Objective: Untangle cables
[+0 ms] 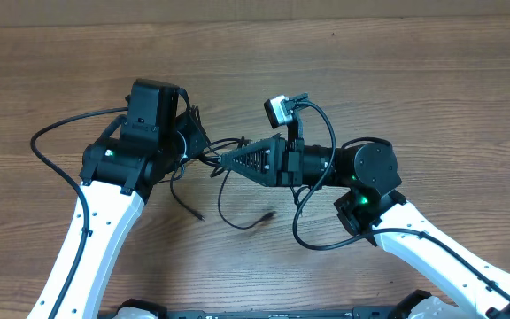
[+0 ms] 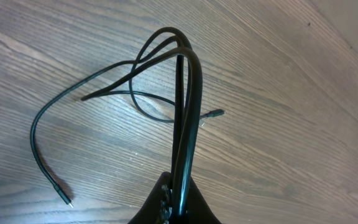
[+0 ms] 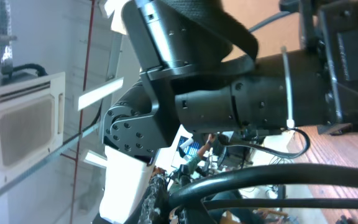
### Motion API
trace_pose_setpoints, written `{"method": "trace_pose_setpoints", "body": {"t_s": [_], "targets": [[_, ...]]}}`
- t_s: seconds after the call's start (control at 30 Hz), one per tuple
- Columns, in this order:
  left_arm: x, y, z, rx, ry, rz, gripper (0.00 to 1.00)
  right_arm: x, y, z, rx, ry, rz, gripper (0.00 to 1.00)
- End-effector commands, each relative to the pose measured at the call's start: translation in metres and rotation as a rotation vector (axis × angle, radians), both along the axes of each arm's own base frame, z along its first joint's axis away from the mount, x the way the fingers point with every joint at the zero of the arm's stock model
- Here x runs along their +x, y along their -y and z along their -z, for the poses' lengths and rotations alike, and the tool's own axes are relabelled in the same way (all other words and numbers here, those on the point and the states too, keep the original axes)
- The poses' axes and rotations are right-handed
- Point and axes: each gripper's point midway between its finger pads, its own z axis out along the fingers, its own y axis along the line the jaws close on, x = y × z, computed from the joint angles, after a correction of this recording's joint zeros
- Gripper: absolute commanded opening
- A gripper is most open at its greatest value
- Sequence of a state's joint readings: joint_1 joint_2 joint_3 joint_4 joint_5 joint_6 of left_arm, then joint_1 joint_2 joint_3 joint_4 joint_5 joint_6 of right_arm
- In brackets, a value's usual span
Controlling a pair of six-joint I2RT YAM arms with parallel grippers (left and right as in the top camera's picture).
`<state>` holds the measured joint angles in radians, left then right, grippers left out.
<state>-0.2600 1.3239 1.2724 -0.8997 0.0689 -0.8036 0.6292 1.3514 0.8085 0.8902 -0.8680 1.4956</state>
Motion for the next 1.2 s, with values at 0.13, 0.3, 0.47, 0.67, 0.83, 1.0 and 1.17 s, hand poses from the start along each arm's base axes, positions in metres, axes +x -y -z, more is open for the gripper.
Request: {"method": "trace_pose_setpoints", "body": {"t_s": [0.13, 0.3, 0.47, 0.67, 0.83, 1.0, 1.17], "targets": [[0.003, 0.012, -0.011, -0.084, 0.017, 0.02, 0.04, -0.015, 0.002, -0.012, 0.017, 0.207, -0.018, 0.04], [0.003, 0.029, -0.018, -0.133, 0.048, 0.127, 0.04, -0.016, 0.002, -0.012, 0.018, 0.272, -0.005, 0.04], [0.006, 0.027, -0.02, -0.157, 0.047, 0.081, 0.04, -0.022, 0.001, -0.009, 0.012, 0.41, -0.012, 0.04], [0.023, 0.002, -0.027, -0.233, 0.061, -0.109, 0.04, -0.042, 0.0, 0.014, -0.039, 0.567, -0.124, 0.04], [0.033, -0.038, -0.027, -0.266, 0.059, -0.274, 0.04, -0.058, 0.002, 0.035, -0.066, 0.662, -0.233, 0.04], [0.045, -0.036, -0.048, -0.351, 0.146, -0.147, 0.04, -0.041, -0.004, 0.075, -0.218, 0.467, -0.204, 0.04], [0.051, -0.004, -0.085, -0.337, 0.359, 0.215, 0.04, -0.009, -0.002, 0.13, -0.469, 0.149, -0.041, 0.1]]}}
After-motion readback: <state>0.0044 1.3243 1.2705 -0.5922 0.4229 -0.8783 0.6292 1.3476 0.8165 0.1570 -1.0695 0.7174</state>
